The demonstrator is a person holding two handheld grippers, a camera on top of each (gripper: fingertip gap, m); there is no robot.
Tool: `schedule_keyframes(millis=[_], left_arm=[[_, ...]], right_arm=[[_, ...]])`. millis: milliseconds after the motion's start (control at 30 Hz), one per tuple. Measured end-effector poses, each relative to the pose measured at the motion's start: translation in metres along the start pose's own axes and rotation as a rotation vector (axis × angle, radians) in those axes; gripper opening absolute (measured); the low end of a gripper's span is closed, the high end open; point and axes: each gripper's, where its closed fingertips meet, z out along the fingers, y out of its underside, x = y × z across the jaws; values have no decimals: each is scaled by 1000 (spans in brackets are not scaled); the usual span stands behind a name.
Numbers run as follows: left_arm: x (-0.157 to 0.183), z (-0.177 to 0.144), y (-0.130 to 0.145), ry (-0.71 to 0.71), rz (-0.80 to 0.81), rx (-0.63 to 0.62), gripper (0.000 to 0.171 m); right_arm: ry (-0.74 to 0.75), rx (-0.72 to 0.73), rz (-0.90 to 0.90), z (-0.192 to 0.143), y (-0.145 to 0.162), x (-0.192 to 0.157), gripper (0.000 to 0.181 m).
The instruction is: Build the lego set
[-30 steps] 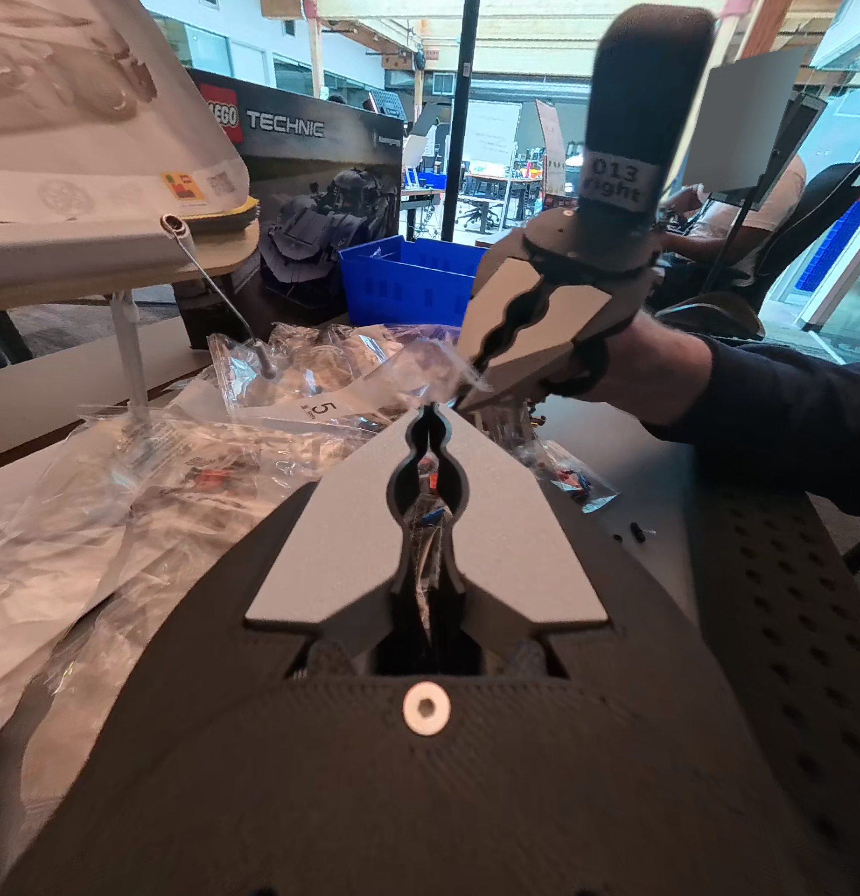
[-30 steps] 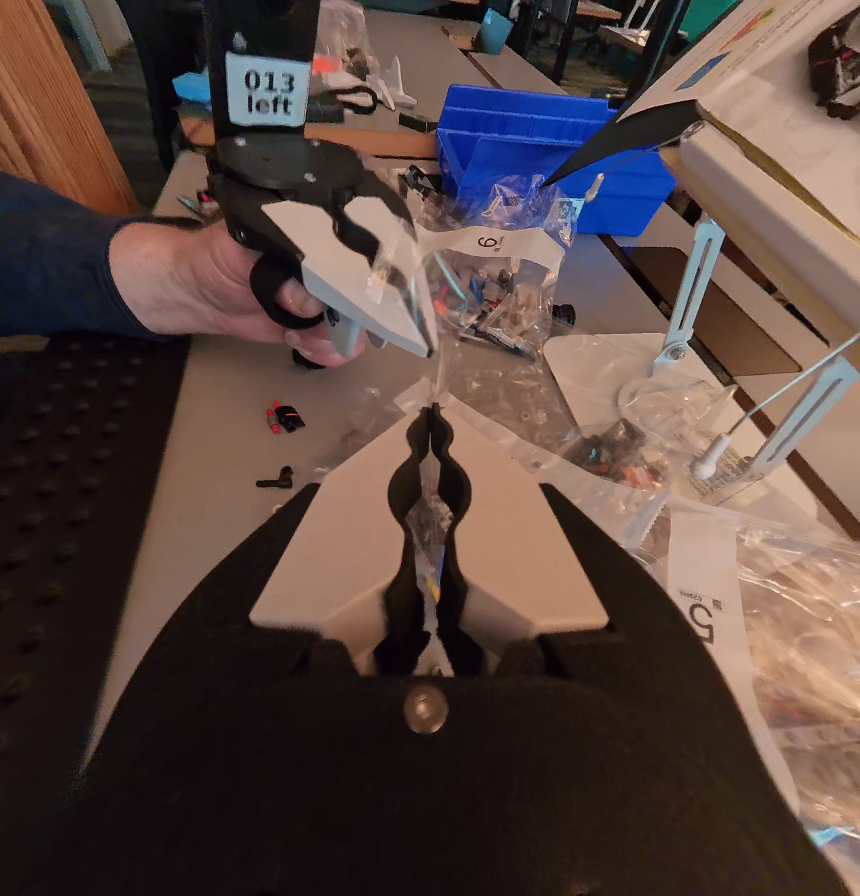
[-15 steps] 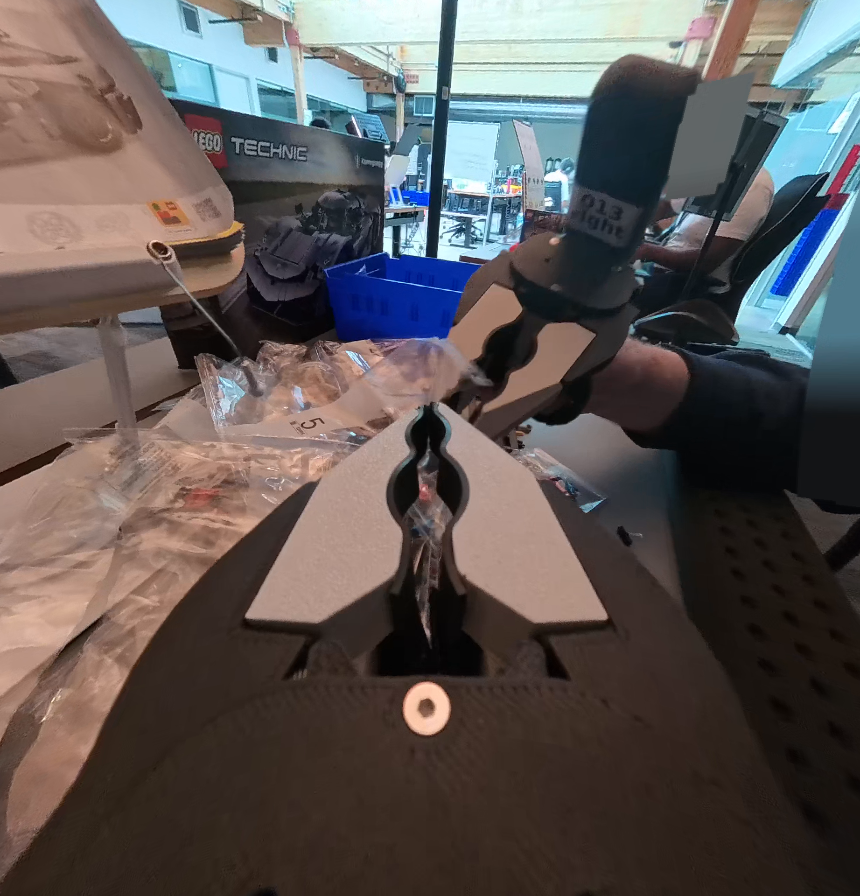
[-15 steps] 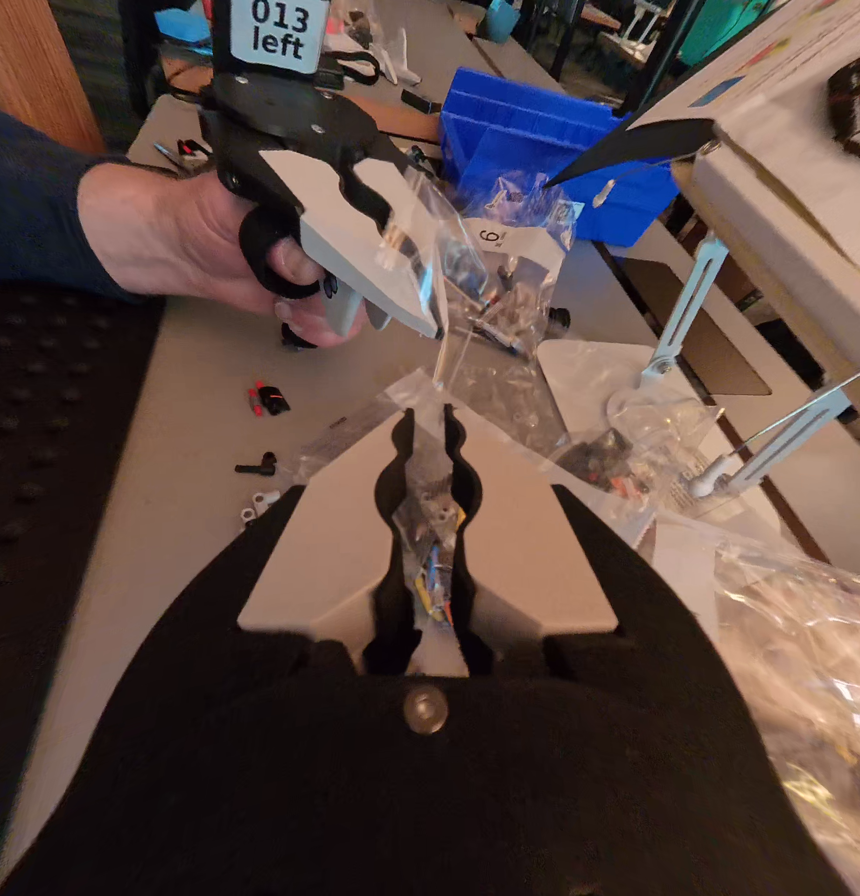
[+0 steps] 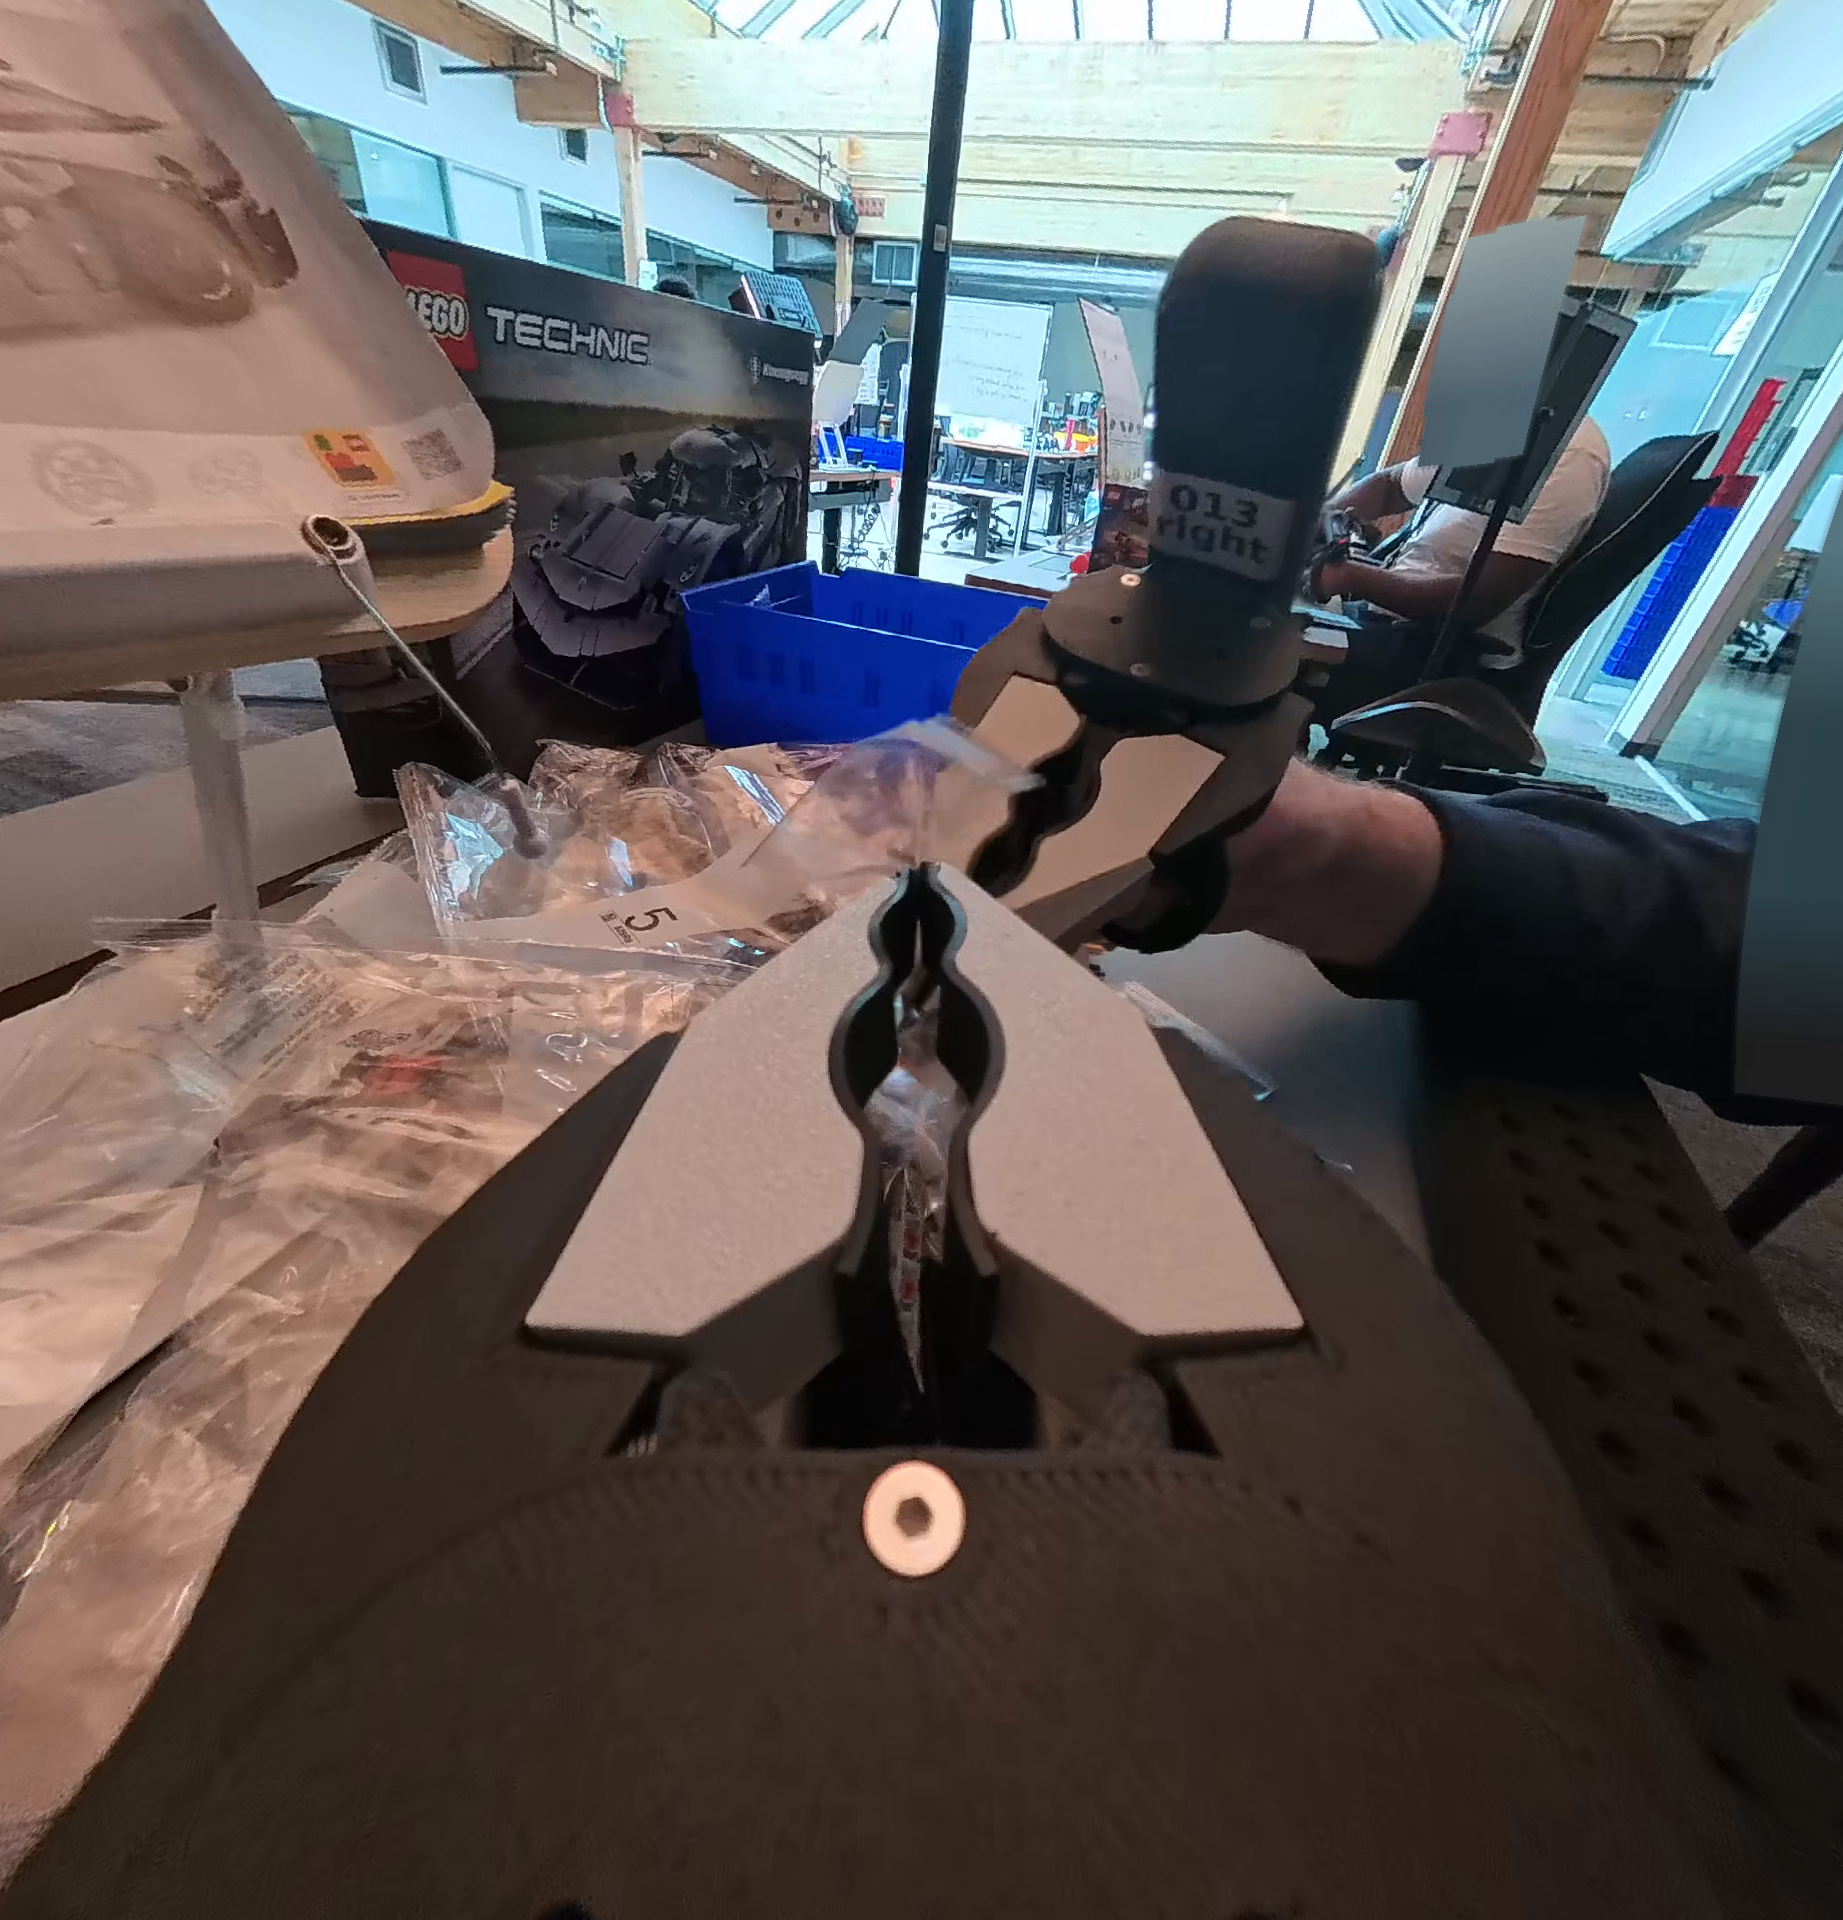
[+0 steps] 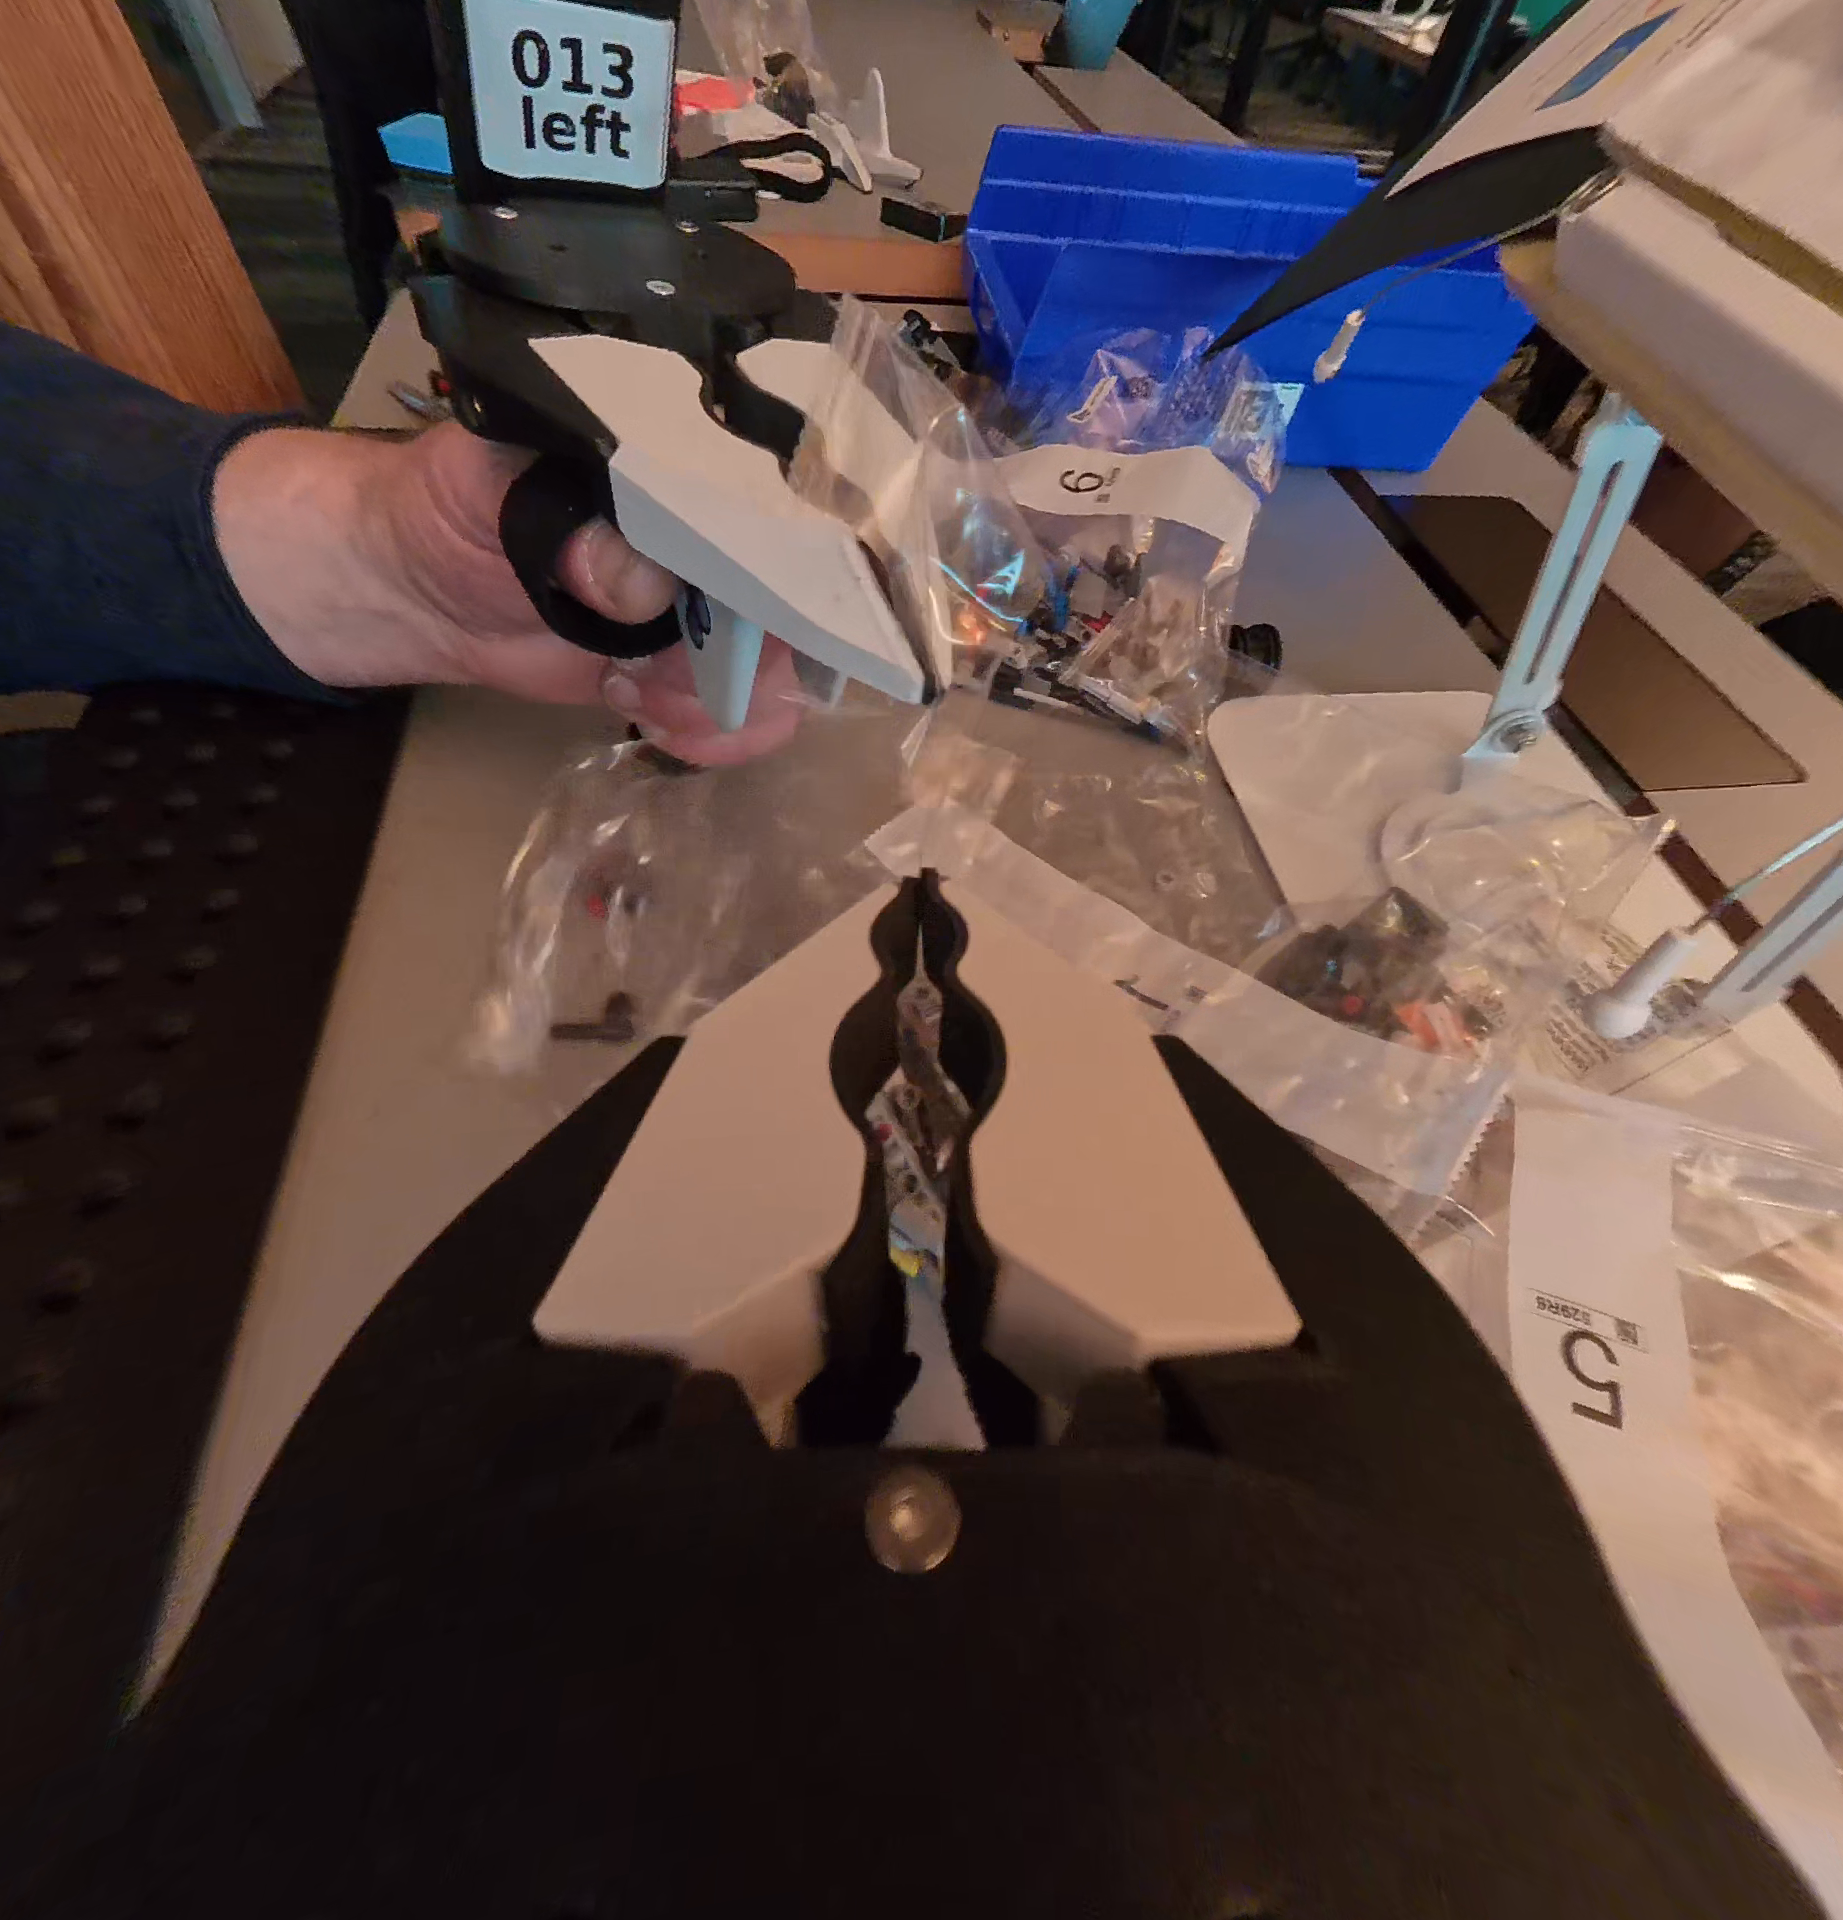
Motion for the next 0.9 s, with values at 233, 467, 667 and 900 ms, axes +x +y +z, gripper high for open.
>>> schedule_keyframes(millis=[233, 467, 667, 900], left_arm=[[2, 3, 8, 30, -4, -38, 4], [8, 10, 28, 35, 86, -153, 21], [4, 10, 32, 18, 87, -175, 22], [16, 9, 43, 75, 168, -252, 24]], right_arm=[[-3, -53, -26, -2, 5, -1, 0], [-33, -72, -79, -2, 5, -10, 0], [-39, -82, -128, -4, 6, -13, 0], [-62, -190, -292, -3, 20, -26, 0]])
